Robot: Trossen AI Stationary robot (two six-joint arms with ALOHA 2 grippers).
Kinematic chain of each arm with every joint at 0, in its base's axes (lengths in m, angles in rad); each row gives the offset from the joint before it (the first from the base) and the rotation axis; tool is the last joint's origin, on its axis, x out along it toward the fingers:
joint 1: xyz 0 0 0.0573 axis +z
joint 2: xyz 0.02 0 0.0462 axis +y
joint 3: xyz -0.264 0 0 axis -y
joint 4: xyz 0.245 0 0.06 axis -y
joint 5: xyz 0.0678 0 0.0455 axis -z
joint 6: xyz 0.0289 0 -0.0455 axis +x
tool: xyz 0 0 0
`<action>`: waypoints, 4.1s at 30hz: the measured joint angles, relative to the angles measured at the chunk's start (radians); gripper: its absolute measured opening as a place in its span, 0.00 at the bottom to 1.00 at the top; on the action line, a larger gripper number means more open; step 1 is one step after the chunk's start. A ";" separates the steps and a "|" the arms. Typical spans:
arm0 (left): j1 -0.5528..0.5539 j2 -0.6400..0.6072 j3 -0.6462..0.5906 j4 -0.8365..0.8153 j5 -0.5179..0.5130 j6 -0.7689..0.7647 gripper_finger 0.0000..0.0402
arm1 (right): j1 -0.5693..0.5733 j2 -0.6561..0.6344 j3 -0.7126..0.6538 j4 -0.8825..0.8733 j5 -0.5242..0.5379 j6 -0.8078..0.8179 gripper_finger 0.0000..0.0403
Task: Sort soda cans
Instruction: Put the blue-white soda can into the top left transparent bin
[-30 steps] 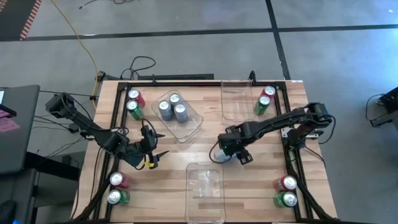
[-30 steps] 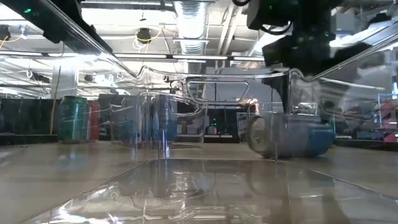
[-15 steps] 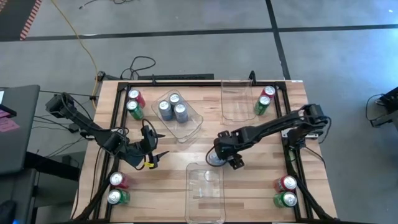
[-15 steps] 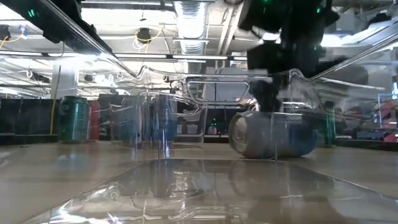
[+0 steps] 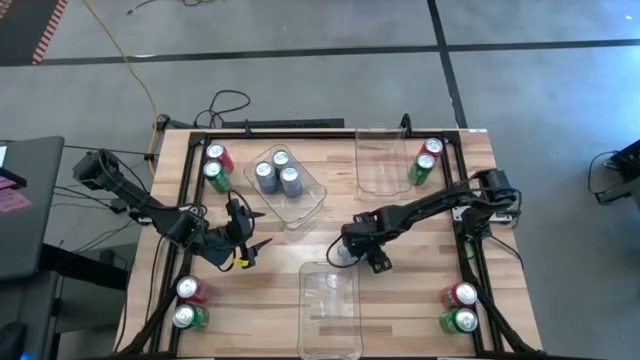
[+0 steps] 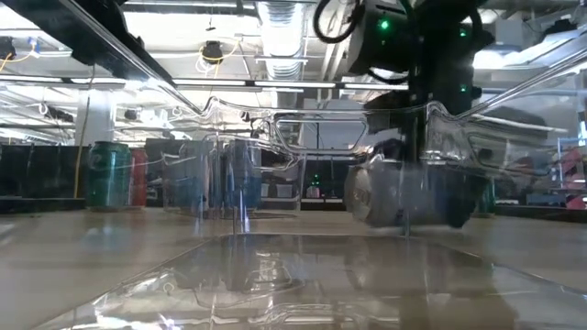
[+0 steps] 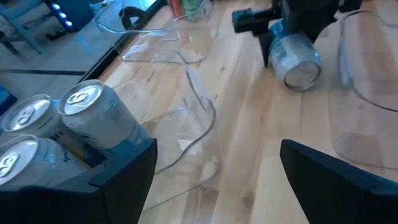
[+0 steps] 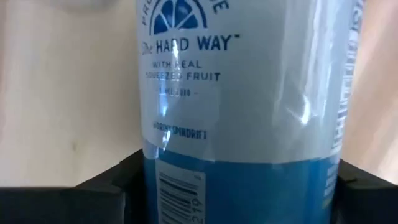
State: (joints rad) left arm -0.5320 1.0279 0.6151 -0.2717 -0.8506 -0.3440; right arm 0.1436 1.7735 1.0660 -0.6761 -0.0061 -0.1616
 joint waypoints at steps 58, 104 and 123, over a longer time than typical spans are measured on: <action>0.273 0.212 0.010 0.972 0.311 0.488 0.74 | -0.102 -0.084 0.006 1.029 -0.050 0.088 0.92; 0.417 0.121 -0.185 0.470 -0.096 -0.004 0.75 | -0.133 -0.127 0.004 0.874 -0.012 0.110 0.91; 0.509 0.153 -0.185 0.464 0.008 -0.019 0.83 | -0.140 -0.126 0.004 0.866 -0.022 0.056 0.91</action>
State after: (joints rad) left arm -0.0229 1.1809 0.4297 0.1925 -0.8425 -0.3630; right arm 0.0033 1.6474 1.0702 0.1902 -0.0277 -0.1055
